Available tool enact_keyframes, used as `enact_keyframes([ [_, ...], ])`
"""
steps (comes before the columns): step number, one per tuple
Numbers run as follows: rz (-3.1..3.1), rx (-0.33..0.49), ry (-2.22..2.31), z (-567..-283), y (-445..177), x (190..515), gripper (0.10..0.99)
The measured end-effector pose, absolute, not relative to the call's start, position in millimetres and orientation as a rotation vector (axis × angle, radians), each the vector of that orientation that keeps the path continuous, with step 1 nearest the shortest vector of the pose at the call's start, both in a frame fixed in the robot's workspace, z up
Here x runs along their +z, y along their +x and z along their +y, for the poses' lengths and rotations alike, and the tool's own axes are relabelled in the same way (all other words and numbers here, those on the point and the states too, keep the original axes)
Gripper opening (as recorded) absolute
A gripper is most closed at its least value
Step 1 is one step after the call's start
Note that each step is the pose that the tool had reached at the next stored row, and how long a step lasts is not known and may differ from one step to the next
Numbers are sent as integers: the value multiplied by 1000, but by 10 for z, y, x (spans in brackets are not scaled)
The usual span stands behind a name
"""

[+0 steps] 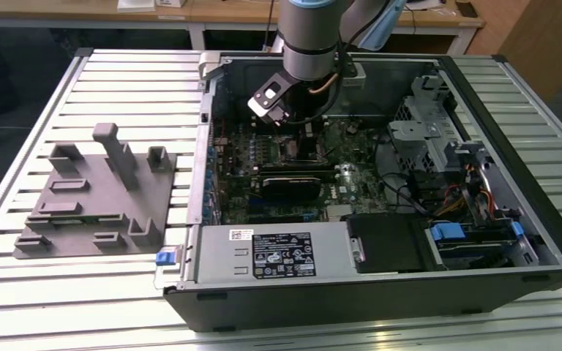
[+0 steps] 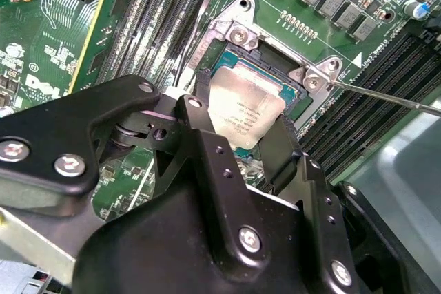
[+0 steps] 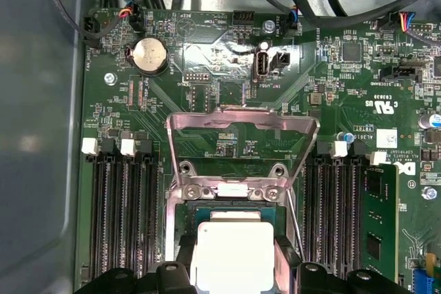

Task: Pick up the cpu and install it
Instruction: 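Place the cpu into insertion slot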

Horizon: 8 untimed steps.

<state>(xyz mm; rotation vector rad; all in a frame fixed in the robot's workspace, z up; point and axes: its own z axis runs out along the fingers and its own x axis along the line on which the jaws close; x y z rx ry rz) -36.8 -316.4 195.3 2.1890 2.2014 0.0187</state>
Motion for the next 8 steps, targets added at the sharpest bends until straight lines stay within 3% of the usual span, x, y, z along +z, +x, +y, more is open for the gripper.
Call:
enact_keyframes([
  [8,2201,18,2189,-3164,-368,1953,533],
])
